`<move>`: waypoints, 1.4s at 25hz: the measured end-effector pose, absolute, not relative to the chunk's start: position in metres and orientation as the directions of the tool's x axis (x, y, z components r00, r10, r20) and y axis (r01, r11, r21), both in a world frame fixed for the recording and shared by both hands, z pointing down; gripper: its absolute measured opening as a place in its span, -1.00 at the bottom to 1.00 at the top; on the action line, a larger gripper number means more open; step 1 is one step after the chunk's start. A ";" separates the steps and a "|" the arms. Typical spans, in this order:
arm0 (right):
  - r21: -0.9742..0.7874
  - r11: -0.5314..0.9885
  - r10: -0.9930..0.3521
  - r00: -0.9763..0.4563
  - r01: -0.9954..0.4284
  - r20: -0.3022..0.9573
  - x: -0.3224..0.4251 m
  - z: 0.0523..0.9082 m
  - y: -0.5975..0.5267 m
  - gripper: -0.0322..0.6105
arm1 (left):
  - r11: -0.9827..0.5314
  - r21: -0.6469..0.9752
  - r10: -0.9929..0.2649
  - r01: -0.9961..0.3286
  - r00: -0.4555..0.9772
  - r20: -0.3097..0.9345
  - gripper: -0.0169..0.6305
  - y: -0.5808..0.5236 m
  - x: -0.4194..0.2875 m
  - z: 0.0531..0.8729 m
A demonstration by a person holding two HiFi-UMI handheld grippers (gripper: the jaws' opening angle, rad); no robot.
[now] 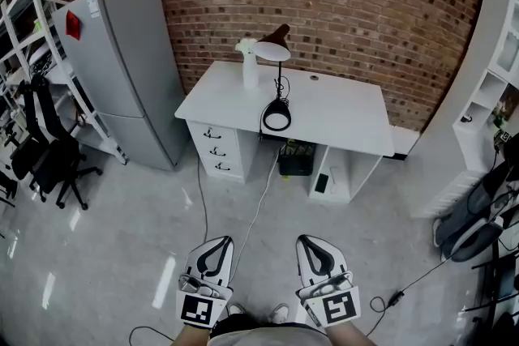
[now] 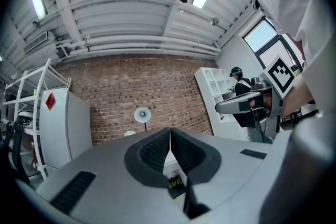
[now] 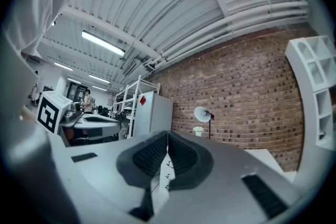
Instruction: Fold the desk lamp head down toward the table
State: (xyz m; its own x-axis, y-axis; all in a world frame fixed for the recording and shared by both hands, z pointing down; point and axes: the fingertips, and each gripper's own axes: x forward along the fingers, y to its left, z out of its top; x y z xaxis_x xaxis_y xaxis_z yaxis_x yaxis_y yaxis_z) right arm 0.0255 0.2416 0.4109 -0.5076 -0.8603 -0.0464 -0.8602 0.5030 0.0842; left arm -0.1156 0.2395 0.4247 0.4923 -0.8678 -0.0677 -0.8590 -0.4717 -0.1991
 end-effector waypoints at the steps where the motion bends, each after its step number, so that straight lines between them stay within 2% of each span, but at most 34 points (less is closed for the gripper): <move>1: 0.080 0.507 -0.858 -0.511 -0.859 -0.049 0.030 0.412 0.241 -0.84 | -0.466 -0.195 -0.871 -0.863 0.486 -0.067 -0.91 0.237 -0.111 0.425; 12: 0.083 0.507 -0.856 -0.513 -0.858 -0.069 0.066 0.411 0.218 -0.84 | -0.464 -0.184 -0.871 -0.867 0.484 -0.082 -0.91 0.206 -0.077 0.420; 17: 0.083 0.493 -0.867 -0.497 -0.866 -0.039 0.075 0.421 0.190 -0.84 | -0.493 -0.170 -0.857 -0.854 0.510 -0.077 -0.91 0.172 -0.064 0.431; 35: 0.083 0.457 -0.889 -0.457 -0.886 0.012 0.031 0.426 -0.031 -0.84 | -0.567 -0.116 -0.814 -0.816 0.576 -0.075 -0.91 -0.053 -0.094 0.441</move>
State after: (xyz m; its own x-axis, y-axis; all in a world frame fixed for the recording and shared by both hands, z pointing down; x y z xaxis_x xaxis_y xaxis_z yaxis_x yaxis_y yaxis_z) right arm 0.0314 -0.0305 0.4259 -0.4573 -0.8892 0.0120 -0.8857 0.4567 0.0834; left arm -0.0938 -0.0529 0.4408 0.5759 -0.8140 -0.0754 -0.8159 -0.5666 -0.1156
